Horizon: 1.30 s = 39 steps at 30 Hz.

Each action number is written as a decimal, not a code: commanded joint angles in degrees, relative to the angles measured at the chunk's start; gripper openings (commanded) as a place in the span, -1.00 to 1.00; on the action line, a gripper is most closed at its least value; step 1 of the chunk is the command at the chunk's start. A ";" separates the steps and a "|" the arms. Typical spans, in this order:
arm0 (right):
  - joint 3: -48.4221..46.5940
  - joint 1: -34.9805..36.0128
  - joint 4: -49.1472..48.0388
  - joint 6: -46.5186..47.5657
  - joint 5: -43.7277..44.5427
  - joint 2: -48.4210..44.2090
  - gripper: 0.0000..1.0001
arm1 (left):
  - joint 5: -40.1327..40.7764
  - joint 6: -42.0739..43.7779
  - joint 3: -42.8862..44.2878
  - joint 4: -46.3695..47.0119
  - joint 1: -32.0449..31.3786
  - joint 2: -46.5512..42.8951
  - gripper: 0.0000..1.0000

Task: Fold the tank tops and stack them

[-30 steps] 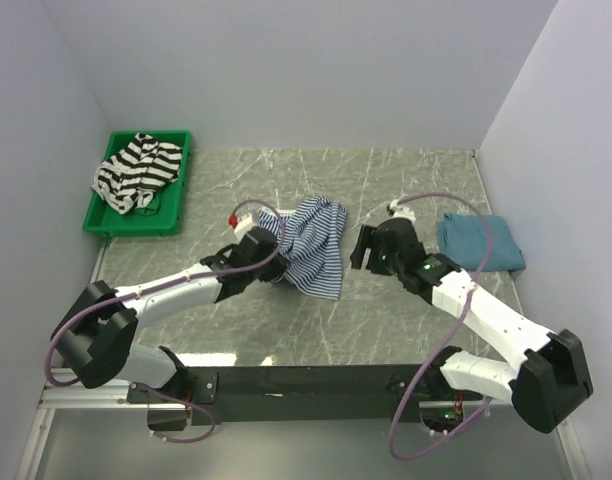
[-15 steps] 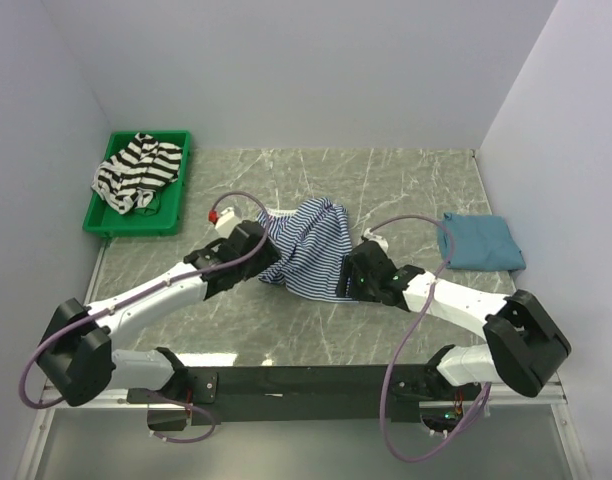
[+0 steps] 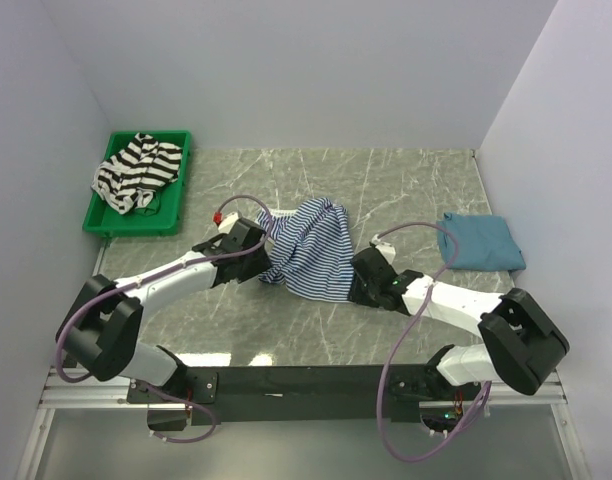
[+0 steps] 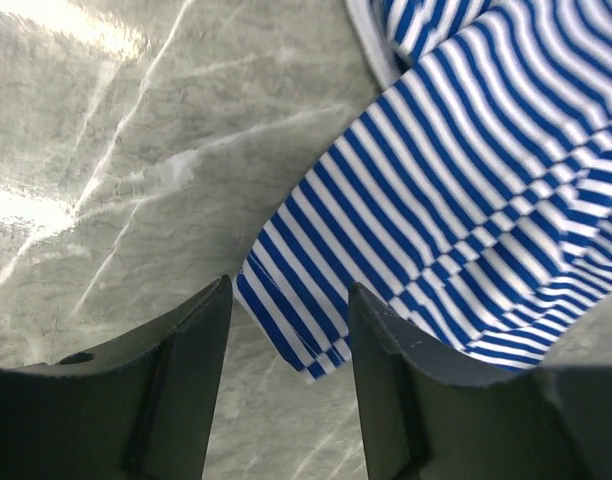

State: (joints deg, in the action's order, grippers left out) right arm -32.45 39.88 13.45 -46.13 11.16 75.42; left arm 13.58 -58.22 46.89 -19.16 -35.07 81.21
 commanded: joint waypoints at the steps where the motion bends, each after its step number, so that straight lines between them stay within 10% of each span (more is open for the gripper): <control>1: 0.28 -0.06 -2.11 -1.42 0.18 2.27 -0.21 | -1.11 1.44 -0.40 1.84 0.00 0.88 0.09; 6: 0.54 -4.35 -0.45 0.16 0.01 -0.79 -0.98 | -1.98 2.31 -0.84 3.16 0.35 1.41 -0.05; 17: 0.63 -16.76 3.16 8.16 -1.75 -8.54 -1.00 | -11.30 10.93 1.61 5.99 -1.04 -0.97 0.01; 39: 1.33 -17.29 1.23 8.86 -3.86 -8.27 -1.00 | 7.68 18.31 18.67 -15.12 -15.73 13.01 -0.04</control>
State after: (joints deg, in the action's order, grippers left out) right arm -31.05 23.20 15.88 -37.82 7.35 67.72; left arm 19.62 -41.58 63.05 -32.84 -49.63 94.06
